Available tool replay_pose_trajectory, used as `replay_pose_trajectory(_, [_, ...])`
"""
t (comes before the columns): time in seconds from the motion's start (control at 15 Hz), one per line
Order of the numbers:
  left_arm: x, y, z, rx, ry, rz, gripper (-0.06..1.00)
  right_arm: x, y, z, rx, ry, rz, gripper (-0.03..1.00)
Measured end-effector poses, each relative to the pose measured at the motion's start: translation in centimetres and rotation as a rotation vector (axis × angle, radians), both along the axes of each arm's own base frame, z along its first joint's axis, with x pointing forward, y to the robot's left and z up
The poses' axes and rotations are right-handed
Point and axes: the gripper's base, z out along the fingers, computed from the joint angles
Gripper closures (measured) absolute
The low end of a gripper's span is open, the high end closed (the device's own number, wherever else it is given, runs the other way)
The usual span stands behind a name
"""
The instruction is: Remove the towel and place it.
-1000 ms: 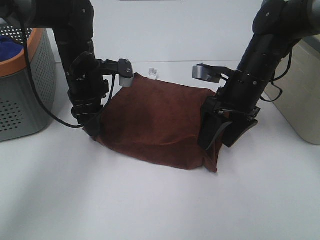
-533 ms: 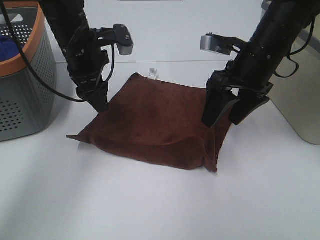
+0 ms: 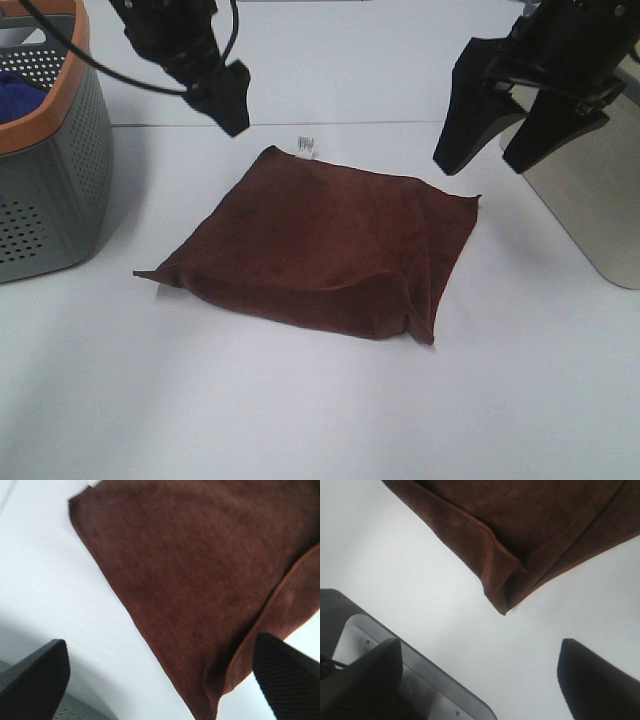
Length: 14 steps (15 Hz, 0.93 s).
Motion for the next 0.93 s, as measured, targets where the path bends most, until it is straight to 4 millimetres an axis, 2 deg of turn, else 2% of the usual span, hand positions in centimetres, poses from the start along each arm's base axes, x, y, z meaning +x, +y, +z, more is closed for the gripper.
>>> replay_pose_trajectory(0.13, [-0.4, 0.2, 3.9, -0.051, -0.017, 0.083, 0.00, -0.2, -0.8, 3.1, -0.039, -0.080, -0.096, 0.23])
replay_pose_trajectory(0.27, [-0.5, 0.6, 6.5, -0.093, -0.054, 0.189, 0.00, -0.3, -1.8, 6.7, -0.076, -0.184, -0.207, 0.23])
replay_pose_trajectory(0.4, [-1.0, 1.9, 8.6, -0.098, -0.111, 0.310, 0.00, -1.1, -3.5, 10.0, -0.139, -0.297, -0.323, 0.23])
replay_pose_trajectory(0.53, [-0.9, 4.8, 10.3, -0.118, -0.151, 0.463, 0.00, -1.2, -6.4, 11.0, -0.183, -0.333, -0.452, 0.23])
replay_pose_trajectory(0.67, [-0.8, 9.0, 11.6, -0.141, -0.171, 0.597, 0.00, -0.9, -10.1, 11.1, -0.212, -0.328, -0.561, 0.23])
replay_pose_trajectory(0.73, [-1.2, 11.2, 12.1, -0.143, -0.177, 0.652, 0.00, -1.1, -11.2, 11.3, -0.220, -0.335, -0.586, 0.23])
replay_pose_trajectory(0.8, [-1.5, 12.2, 12.3, -0.141, -0.178, 0.675, 0.00, -1.2, -11.5, 11.5, -0.224, -0.341, -0.589, 0.23])
replay_pose_trajectory(0.87, [-2.5, 13.8, 12.8, -0.140, -0.182, 0.712, 0.01, -1.9, -11.7, 11.7, -0.230, -0.347, -0.590, 0.23])
replay_pose_trajectory(0.93, [-3.9, 15.2, 13.0, -0.137, -0.172, 0.753, 0.01, -3.4, -11.7, 11.9, -0.229, -0.355, -0.582, 0.23])
